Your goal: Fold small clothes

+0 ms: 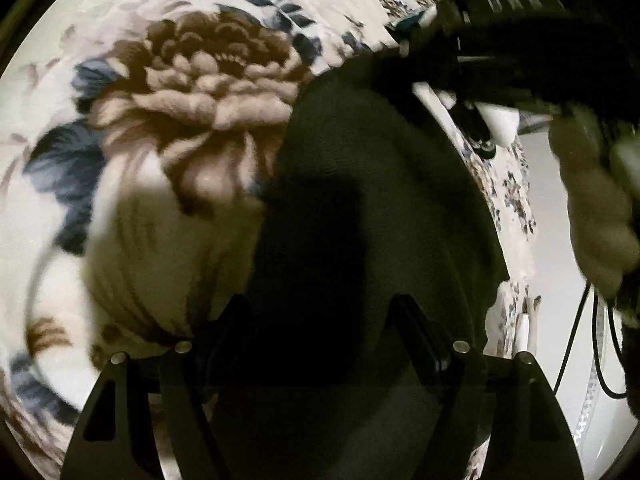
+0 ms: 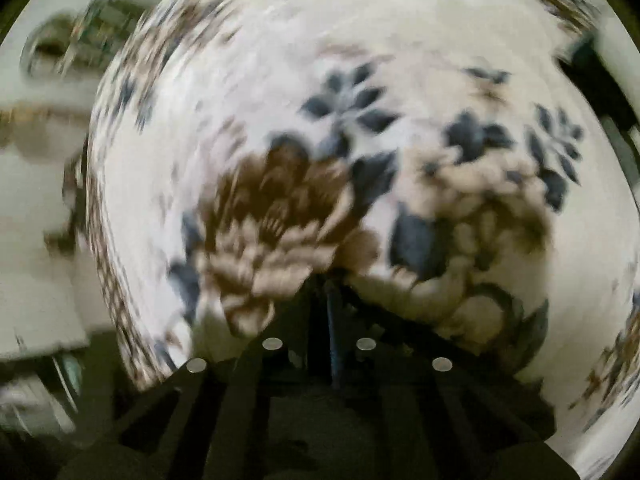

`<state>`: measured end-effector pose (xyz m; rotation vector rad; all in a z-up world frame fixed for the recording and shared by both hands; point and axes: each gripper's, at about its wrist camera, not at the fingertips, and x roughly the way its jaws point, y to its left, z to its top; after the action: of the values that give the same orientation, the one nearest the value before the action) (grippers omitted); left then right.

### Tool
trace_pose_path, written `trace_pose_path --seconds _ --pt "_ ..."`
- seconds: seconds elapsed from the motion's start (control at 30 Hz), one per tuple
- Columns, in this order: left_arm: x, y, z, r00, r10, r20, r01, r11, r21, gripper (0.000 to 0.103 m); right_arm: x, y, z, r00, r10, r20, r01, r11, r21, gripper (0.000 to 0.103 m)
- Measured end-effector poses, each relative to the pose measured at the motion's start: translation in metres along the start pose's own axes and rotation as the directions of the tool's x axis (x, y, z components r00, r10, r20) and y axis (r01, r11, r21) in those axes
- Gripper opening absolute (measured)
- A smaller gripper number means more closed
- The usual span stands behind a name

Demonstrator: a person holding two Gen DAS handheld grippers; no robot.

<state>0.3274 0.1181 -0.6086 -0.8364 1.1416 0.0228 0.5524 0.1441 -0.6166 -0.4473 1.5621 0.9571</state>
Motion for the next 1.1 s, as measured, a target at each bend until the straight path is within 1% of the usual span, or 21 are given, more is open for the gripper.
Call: trace_pose_path --seconds 0.03,0.13,0.2,0.27,0.33,0.37,0.4,0.47,0.53,0.57,0.6,0.63,0.67,0.73,0.87,0.93,0.97,1.0,1.03,1.07,1.1 --pt "0.001 -0.001 0.000 1.000 -0.003 -0.002 0.003 1.000 0.010 0.072 -0.004 -0.008 0.004 1.000 -0.014 0.028 0.013 0.999 0.032 0.006" --pt "0.003 -0.005 0.001 1.000 0.000 -0.018 0.000 1.000 0.031 0.072 0.006 -0.027 0.014 0.999 -0.034 0.024 0.032 0.995 0.096 0.005" --pt "0.003 -0.005 0.003 0.999 0.004 -0.042 -0.003 1.000 0.024 0.072 0.018 -0.028 0.018 0.999 0.013 -0.035 -0.010 0.996 0.086 0.007" --pt "-0.001 -0.005 0.005 0.998 -0.008 -0.058 0.009 1.000 0.018 0.072 0.008 -0.042 0.016 0.993 0.111 -0.038 -0.105 0.984 0.147 0.011" --pt "-0.010 -0.008 0.009 0.998 0.002 -0.057 0.000 0.999 0.032 0.072 -0.019 -0.065 0.006 0.983 0.181 0.022 -0.181 0.960 0.213 0.030" --pt "-0.013 -0.009 0.011 0.998 0.006 -0.056 -0.003 0.999 0.041 0.074 -0.039 -0.080 -0.005 0.979 0.191 0.072 -0.203 0.947 0.248 0.048" --pt "-0.016 -0.010 0.014 0.999 0.013 -0.053 -0.010 0.999 0.050 0.074 -0.058 -0.097 -0.020 0.976 0.182 0.120 -0.209 0.937 0.278 0.059" --pt "-0.016 -0.007 0.021 0.998 0.026 -0.056 -0.023 0.999 0.048 0.076 -0.088 -0.130 -0.061 0.974 0.125 0.190 -0.186 0.919 0.346 0.062" --pt "-0.002 0.005 0.027 0.994 0.034 -0.102 -0.033 0.999 0.020 0.082 -0.100 -0.156 -0.097 0.979 0.062 0.196 -0.141 0.899 0.416 0.062" --pt "0.006 0.011 0.029 0.992 0.030 -0.123 -0.029 1.000 0.008 0.086 -0.104 -0.175 -0.121 0.980 0.032 0.194 -0.122 0.873 0.472 0.062" --pt "0.016 0.016 0.030 0.990 0.013 -0.138 -0.014 1.000 -0.007 0.089 -0.105 -0.191 -0.140 0.980 0.026 0.196 -0.127 0.844 0.521 0.062" --pt "0.020 0.017 0.031 0.990 -0.004 -0.142 0.002 1.000 -0.016 0.097 -0.104 -0.205 -0.157 0.979 0.026 0.202 -0.138 0.817 0.561 0.062" --pt "0.023 0.017 0.033 0.989 -0.024 -0.143 0.021 1.000 -0.022 0.103 -0.101 -0.220 -0.178 0.976 0.027 0.216 -0.157 0.774 0.613 0.062" --pt "0.027 0.014 0.035 0.989 -0.020 -0.149 0.016 1.000 -0.024 0.103 -0.093 -0.239 -0.207 0.973 0.035 0.230 -0.183 0.724 0.665 0.062" --pt "0.026 0.019 0.035 0.994 -0.023 -0.109 0.011 0.994 -0.109 0.103 -0.064 -0.238 -0.228 0.967 0.074 0.244 -0.220 0.727 0.650 0.062" --pt "0.021 0.026 0.032 0.997 -0.050 -0.053 0.040 0.983 -0.179 0.103 -0.050 -0.233 -0.230 0.969 0.096 0.229 -0.222 0.749 0.624 0.065" --pt "0.021 0.031 0.033 0.997 -0.059 -0.048 0.048 0.977 -0.210 0.103 -0.041 -0.230 -0.229 0.971 0.098 0.219 -0.214 0.763 0.610 0.065" --pt "0.022 0.033 0.036 0.996 -0.066 -0.066 0.050 0.972 -0.230 0.103 -0.035 -0.228 -0.228 0.969 0.101 0.223 -0.219 0.767 0.604 0.062" --pt "0.020 0.033 0.038 0.995 -0.068 -0.075 0.047 0.967 -0.249 0.103 -0.031 -0.227 -0.227 0.965 0.112 0.239 -0.237 0.767 0.596 0.054" --pt "0.017 0.033 0.039 0.995 -0.069 -0.072 0.047 0.964 -0.263 0.103 -0.029 -0.226 -0.224 0.957 0.109 0.269 -0.252 0.773 0.583 0.020" --pt "0.009 0.030 0.040 0.996 -0.068 -0.049 0.053 0.962 -0.266 0.102 -0.032 -0.225 -0.223 0.955 0.092 0.283 -0.246 0.780 0.575 0.015"
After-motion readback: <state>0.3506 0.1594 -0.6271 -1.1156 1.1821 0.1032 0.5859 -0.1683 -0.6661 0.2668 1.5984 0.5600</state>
